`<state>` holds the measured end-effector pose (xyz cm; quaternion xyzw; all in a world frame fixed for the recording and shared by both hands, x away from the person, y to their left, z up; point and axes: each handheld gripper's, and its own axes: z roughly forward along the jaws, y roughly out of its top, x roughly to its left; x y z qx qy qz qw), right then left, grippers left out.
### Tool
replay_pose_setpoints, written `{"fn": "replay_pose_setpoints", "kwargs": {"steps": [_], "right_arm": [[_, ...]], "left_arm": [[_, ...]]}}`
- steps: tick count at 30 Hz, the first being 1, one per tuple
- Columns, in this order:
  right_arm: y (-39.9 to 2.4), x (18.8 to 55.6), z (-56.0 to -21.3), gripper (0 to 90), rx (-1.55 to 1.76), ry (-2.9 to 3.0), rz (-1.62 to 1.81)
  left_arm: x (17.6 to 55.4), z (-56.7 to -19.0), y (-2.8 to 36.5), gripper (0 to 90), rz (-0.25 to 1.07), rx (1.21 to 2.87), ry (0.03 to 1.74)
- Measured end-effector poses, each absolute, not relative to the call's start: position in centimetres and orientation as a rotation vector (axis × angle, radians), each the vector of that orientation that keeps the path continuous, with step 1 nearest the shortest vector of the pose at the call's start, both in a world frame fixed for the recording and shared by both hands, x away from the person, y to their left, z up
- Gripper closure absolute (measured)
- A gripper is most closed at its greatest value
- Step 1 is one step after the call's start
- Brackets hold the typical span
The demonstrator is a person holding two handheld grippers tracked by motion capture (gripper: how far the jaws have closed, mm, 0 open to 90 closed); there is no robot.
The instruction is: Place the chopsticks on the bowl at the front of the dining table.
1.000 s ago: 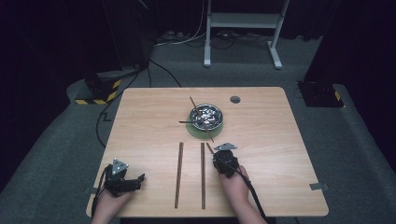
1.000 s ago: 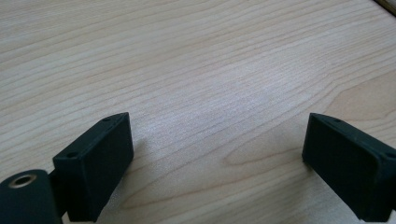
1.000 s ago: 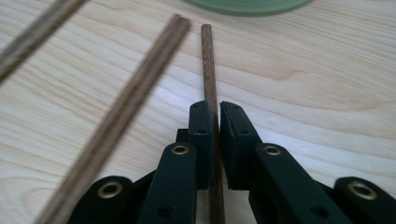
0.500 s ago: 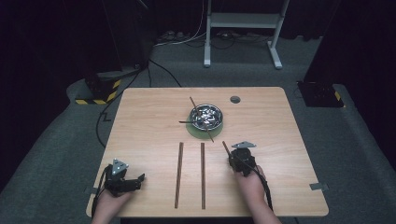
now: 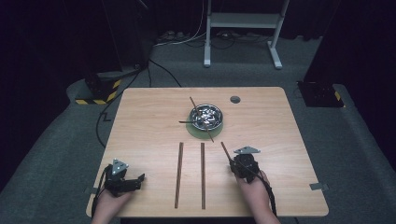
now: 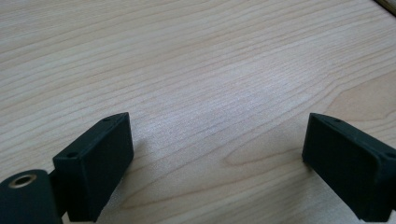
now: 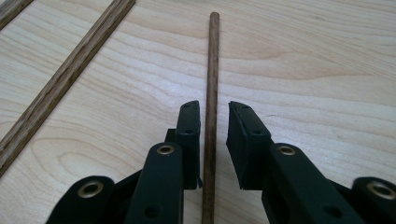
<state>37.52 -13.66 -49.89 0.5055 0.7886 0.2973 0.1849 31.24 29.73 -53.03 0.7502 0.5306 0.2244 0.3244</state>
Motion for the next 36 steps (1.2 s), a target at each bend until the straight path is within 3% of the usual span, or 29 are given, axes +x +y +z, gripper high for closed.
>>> {"fn": "replay_pose_setpoints", "kwargs": {"steps": [16,20,23,36], "right_arm": [[-13.5,37.5,-50.9,74.4,1.416,2.234,0.777],[-13.5,37.5,-50.8,83.1,1.407,2.241,0.768],[-13.6,37.7,-50.8,83.6,1.431,2.244,0.782],[-13.4,38.1,-47.9,83.8,1.382,2.207,0.839]], "left_arm": [[31.2,-53.0,29.7,8.7,0.589,1.968,1.392],[31.2,-53.0,29.7,8.6,0.589,1.967,1.392],[31.2,-53.0,29.7,8.7,0.589,1.968,1.391],[31.2,-53.0,29.7,8.7,0.589,1.967,1.392]]}}
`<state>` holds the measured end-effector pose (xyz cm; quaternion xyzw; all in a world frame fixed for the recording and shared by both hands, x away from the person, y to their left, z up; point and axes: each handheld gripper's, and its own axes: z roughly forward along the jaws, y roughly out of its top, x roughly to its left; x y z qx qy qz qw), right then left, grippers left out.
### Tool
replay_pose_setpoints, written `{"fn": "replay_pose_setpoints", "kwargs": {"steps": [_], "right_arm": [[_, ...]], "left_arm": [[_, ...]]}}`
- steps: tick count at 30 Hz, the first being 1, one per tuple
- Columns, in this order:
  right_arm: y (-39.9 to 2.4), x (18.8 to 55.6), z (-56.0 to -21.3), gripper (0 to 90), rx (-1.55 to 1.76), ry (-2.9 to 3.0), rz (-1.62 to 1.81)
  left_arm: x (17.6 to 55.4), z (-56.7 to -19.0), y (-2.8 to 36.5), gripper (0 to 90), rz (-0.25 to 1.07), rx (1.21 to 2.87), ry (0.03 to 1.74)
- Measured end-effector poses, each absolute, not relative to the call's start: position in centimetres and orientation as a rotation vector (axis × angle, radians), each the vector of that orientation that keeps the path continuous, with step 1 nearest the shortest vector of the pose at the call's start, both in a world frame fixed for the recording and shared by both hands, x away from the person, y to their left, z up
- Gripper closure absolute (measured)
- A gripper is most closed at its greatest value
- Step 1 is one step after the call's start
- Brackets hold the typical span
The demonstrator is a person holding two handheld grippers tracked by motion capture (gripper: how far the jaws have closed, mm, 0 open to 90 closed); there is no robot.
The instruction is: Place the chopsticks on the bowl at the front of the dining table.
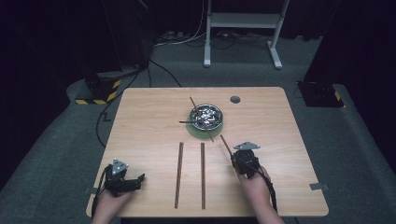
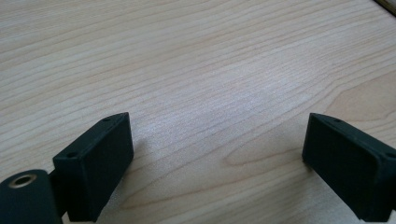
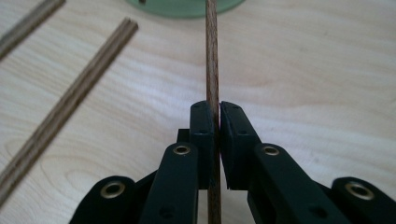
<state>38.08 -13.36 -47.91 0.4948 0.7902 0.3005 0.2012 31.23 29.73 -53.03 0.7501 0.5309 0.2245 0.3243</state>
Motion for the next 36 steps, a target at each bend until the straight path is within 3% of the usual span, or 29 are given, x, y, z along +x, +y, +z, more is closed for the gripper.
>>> {"fn": "replay_pose_setpoints", "kwargs": {"steps": [15,36], "right_arm": [[-10.5,42.2,-44.7,83.8,1.320,2.184,0.920],[-6.9,50.8,-44.7,83.8,1.379,2.167,0.889]], "left_arm": [[31.2,-53.0,29.7,8.6,0.589,1.968,1.392],[31.2,-53.0,29.7,8.6,0.589,1.968,1.392]]}}
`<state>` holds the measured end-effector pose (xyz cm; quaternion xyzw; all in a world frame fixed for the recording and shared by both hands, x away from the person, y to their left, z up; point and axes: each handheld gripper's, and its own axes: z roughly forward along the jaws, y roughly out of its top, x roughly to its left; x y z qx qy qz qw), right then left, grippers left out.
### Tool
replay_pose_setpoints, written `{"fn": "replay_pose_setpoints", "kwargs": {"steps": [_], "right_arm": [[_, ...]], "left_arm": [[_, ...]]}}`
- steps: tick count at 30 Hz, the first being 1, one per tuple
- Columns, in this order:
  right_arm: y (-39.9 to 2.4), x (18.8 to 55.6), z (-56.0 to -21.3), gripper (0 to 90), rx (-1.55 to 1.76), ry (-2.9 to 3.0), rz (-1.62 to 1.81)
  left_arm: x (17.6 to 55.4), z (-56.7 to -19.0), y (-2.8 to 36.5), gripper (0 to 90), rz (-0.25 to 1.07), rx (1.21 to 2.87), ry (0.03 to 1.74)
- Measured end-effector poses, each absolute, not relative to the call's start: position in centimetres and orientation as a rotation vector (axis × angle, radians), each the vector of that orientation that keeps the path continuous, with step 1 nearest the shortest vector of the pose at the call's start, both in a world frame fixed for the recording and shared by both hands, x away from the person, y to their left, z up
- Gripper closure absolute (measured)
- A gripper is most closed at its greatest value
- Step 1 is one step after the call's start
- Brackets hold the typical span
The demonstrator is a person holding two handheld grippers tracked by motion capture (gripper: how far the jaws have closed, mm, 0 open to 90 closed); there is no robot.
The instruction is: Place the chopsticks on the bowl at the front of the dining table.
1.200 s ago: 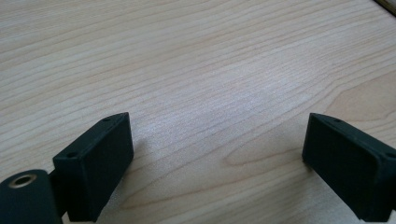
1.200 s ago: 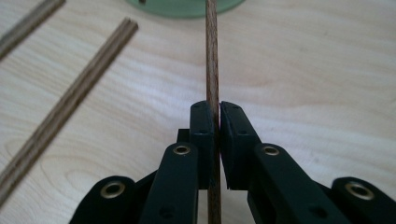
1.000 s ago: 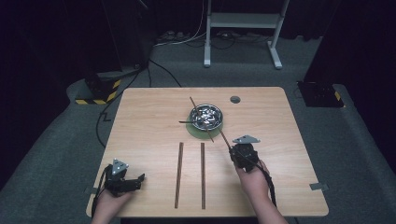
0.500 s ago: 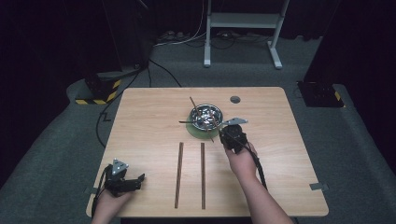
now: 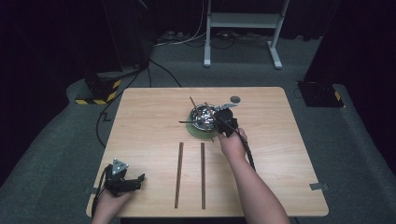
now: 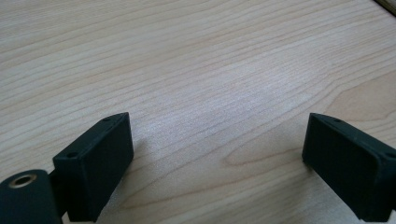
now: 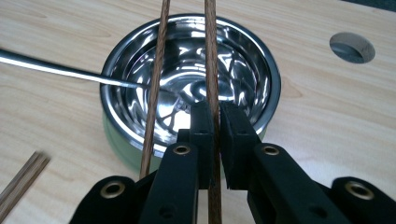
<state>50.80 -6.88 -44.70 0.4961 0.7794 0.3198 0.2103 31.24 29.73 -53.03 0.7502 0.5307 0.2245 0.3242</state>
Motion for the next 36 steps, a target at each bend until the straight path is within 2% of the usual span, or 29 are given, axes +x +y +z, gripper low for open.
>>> {"fn": "replay_pose_setpoints", "kwargs": {"steps": [20,36], "right_arm": [[-3.1,56.1,-44.8,83.8,1.412,2.192,0.822],[-2.0,57.8,-45.5,83.7,1.439,2.220,0.791]], "left_arm": [[31.2,-53.0,29.7,8.6,0.587,1.966,1.393],[31.2,-53.0,29.7,8.6,0.589,1.967,1.390]]}}
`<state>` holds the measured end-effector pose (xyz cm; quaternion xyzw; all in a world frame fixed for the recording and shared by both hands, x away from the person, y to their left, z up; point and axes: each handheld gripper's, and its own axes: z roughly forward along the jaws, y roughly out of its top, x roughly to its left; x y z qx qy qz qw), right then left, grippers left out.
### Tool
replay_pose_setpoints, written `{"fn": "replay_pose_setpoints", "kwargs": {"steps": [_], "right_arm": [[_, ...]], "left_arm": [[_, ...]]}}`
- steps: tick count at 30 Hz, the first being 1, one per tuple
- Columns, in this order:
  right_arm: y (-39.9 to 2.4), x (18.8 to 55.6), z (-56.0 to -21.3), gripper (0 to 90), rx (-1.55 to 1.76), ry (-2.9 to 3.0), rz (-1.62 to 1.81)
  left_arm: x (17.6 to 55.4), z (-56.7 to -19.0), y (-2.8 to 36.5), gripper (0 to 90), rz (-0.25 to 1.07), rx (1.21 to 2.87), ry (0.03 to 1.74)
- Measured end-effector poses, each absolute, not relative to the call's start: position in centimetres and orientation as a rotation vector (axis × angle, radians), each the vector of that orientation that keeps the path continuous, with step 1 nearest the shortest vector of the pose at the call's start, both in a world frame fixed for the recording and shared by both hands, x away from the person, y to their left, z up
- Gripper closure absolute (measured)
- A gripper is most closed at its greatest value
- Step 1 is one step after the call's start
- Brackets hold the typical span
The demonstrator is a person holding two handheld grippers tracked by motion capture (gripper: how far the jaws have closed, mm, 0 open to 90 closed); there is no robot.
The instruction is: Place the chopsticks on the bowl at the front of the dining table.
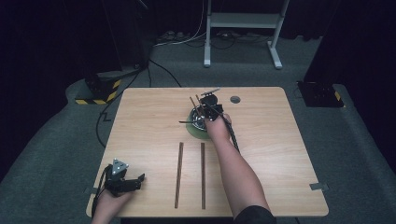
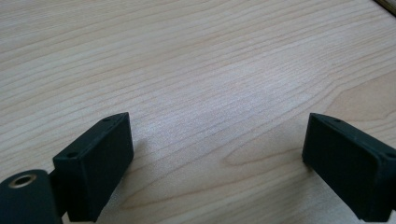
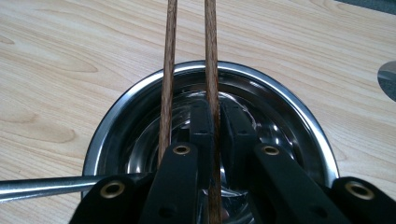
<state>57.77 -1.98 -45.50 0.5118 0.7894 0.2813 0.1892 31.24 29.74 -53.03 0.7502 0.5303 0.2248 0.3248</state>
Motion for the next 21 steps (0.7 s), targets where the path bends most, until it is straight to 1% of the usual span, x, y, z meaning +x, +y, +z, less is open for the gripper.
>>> {"fn": "replay_pose_setpoints", "kwargs": {"steps": [11,16,21], "right_arm": [[-1.5,58.1,-45.8,83.3,1.441,2.221,0.793],[-1.7,57.8,-45.1,76.9,1.426,2.216,0.819],[-2.6,56.2,-43.6,75.4,1.383,2.192,0.863]], "left_arm": [[31.2,-53.0,29.7,8.7,0.589,1.967,1.390],[31.2,-53.0,29.7,8.6,0.588,1.969,1.388],[31.3,-53.0,29.8,8.7,0.589,1.972,1.388]]}}
